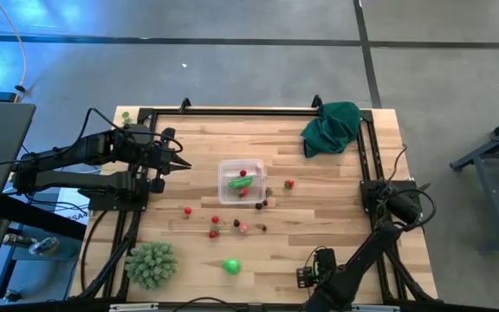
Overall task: Pick and placing Produce into tupperware
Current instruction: Put the green cabbage into the transparent container
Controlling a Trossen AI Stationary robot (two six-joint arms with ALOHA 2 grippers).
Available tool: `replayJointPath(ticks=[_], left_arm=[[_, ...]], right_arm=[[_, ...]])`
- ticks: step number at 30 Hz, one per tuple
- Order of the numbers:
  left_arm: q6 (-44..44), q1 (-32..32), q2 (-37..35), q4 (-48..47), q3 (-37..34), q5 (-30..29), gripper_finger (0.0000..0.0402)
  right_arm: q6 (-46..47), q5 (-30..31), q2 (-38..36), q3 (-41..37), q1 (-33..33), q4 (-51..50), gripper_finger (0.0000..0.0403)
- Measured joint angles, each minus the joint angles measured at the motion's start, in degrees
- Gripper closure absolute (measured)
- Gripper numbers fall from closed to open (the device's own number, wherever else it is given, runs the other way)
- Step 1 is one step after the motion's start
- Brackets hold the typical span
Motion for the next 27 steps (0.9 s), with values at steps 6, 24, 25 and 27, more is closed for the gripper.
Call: replayJointPath(ticks=[6, 24, 25, 27], left_arm=[[0.0, 0.0, 0.0, 0.0, 0.0, 0.0, 0.0383], [0.0, 0.0, 0.0, 0.0, 0.0, 0.0, 0.0383], [0.0, 0.0, 0.0, 0.0, 0.0, 0.0, 0.0383], [0.0, 0.0, 0.0, 0.0, 0.0, 0.0, 0.0383]], right_arm=[[0.9, 0.8, 0.0, -2.5, 0.3, 3.1, 0.0068], [0.0, -0.5, 0.0, -3.0, 0.8, 4.8, 0.0068], [0.0, -0.5, 0.0, -3.0, 0.8, 4.6, 0.0069], [0.0, -0.5, 0.0, -3.0, 0.8, 4.4, 0.0074]])
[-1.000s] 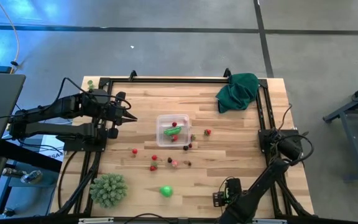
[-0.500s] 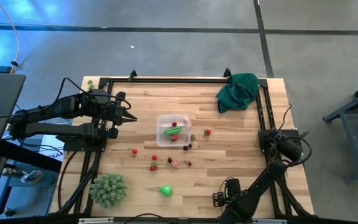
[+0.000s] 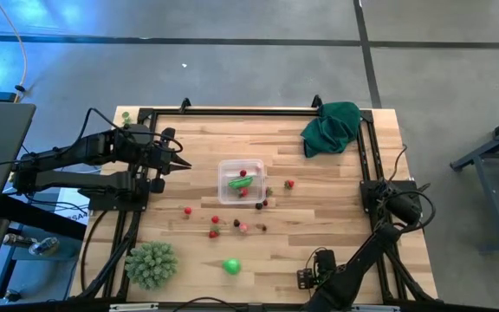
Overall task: Pick and placing Produce into tupperware
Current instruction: Put the green cabbage into the transparent container
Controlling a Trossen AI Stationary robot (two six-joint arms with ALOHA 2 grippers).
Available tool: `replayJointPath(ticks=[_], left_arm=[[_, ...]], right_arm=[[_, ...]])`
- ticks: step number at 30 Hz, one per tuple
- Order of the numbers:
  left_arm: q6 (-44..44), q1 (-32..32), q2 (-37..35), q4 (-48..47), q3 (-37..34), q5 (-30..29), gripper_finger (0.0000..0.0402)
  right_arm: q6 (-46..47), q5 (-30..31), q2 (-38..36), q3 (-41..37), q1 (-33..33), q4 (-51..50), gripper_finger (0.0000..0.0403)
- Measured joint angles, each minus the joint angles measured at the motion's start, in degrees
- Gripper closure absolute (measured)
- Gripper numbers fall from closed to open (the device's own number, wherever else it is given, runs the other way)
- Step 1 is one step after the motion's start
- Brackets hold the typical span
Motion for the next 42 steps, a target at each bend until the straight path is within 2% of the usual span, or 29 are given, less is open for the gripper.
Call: replayJointPath(ticks=[25, 36, 42], left_arm=[[0.0, 0.0, 0.0, 0.0, 0.0, 0.0, 0.0383], [0.0, 0.0, 0.0, 0.0, 0.0, 0.0, 0.0383], [0.0, 0.0, 0.0, 0.0, 0.0, 0.0, 0.0383]], right_arm=[[-0.4, 0.8, -0.1, 0.0, 0.0, 0.1, 0.0156], [-2.2, 1.5, -0.1, 0.0, 0.0, 1.2, 0.0159], [-4.6, 3.8, -0.1, 0.0, 0.0, 1.7, 0.0159]])
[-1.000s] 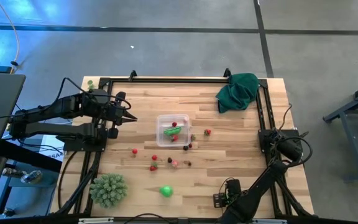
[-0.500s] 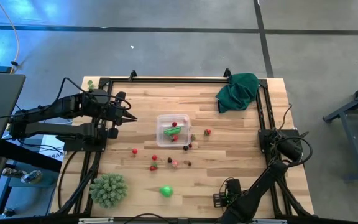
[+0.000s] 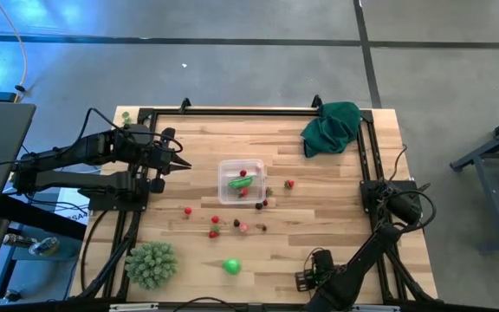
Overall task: Pick and placing Produce into tupperware
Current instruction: Put the green cabbage into the transparent container
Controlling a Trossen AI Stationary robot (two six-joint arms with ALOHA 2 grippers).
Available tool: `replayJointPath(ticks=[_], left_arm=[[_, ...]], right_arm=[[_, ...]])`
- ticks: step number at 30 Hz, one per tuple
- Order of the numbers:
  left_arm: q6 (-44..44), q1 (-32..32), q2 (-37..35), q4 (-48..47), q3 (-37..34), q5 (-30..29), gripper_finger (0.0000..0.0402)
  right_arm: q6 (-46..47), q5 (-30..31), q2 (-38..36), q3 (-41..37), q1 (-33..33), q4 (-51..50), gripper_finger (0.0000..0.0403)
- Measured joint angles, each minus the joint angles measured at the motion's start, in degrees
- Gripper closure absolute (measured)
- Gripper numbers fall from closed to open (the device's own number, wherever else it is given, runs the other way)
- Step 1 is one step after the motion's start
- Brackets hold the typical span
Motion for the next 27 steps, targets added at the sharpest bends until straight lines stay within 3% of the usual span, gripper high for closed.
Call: replayJointPath(ticks=[8, 13, 22, 27], left_arm=[[0.0, 0.0, 0.0, 0.0, 0.0, 0.0, 0.0383], [0.0, 0.0, 0.0, 0.0, 0.0, 0.0, 0.0383], [0.0, 0.0, 0.0, 0.0, 0.0, 0.0, 0.0383], [0.0, 0.0, 0.0, 0.0, 0.0, 0.0, 0.0383]], right_arm=[[-6.2, 7.7, -0.3, 0.0, -0.8, -0.3, 0.0159], [-13.8, 16.0, -2.1, 0.0, -2.8, -0.9, 0.0160], [-36.6, 30.5, -8.4, 0.0, -11.4, -0.7, 0.0160], [-53.6, 34.5, -11.8, 1.4, -18.4, 1.5, 0.0160]])
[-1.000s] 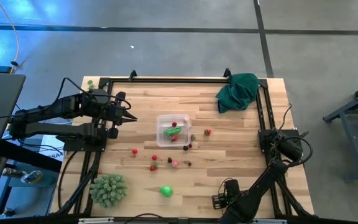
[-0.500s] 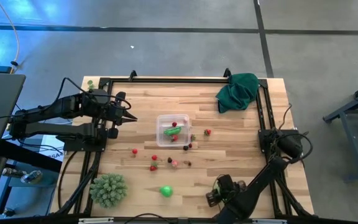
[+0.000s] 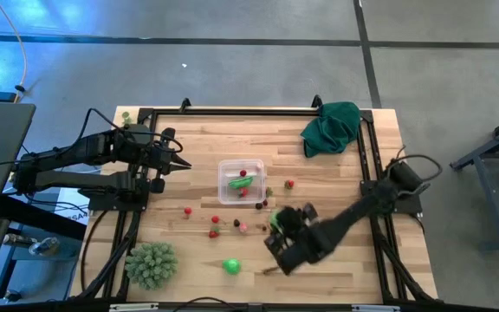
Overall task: Pick and placing Produce into tupperware
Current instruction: Put the green cabbage into the transparent container
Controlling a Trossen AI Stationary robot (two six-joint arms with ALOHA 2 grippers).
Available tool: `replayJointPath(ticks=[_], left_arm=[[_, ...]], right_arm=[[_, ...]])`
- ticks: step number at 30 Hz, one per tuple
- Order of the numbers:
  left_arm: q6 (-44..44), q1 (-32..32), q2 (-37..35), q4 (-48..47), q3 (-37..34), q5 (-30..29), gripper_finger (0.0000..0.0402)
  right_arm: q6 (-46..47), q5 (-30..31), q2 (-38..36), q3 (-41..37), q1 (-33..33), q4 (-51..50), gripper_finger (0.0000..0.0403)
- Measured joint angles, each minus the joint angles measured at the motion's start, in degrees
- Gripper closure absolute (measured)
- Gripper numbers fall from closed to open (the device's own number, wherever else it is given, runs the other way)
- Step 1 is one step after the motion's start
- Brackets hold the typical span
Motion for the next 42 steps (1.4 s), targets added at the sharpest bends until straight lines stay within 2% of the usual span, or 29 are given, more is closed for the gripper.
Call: replayJointPath(ticks=[3, 7, 10, 14, 20, 24, 30, 42], left_arm=[[0.0, 0.0, 0.0, 0.0, 0.0, 0.0, 0.0383], [0.0, 0.0, 0.0, 0.0, 0.0, 0.0, 0.0383], [0.0, 0.0, 0.0, 0.0, 0.0, 0.0, 0.0383], [0.0, 0.0, 0.0, 0.0, 0.0, 0.0, 0.0383], [0.0, 0.0, 0.0, 0.0, 0.0, 0.0, 0.0383], [0.0, 0.0, 0.0, 0.0, 0.0, 0.0, 0.0383], [0.0, 0.0, 0.0, 0.0, 0.0, 0.0, 0.0383], [0.0, 0.0, 0.0, 0.0, 0.0, 0.0, 0.0383]], right_arm=[[-11.6, 0.2, -0.7, 3.0, -5.0, 1.3, 0.0160], [-26.4, -2.8, -0.7, 6.6, -12.7, 5.9, 0.0160], [-36.1, -7.9, -0.7, 7.1, -19.3, 11.8, 0.0160], [-44.3, -16.7, 0.9, 7.1, -28.0, 18.6, 0.0160], [-49.6, -30.7, 6.8, 7.0, -36.7, 25.7, 0.0160], [-51.0, -34.4, 10.2, 7.0, -38.8, 29.5, 0.0160], [-52.2, -35.5, 13.8, 7.0, -39.7, 30.4, 0.0160], [-52.9, -34.5, 15.8, 7.0, -39.4, 28.9, 0.0160]])
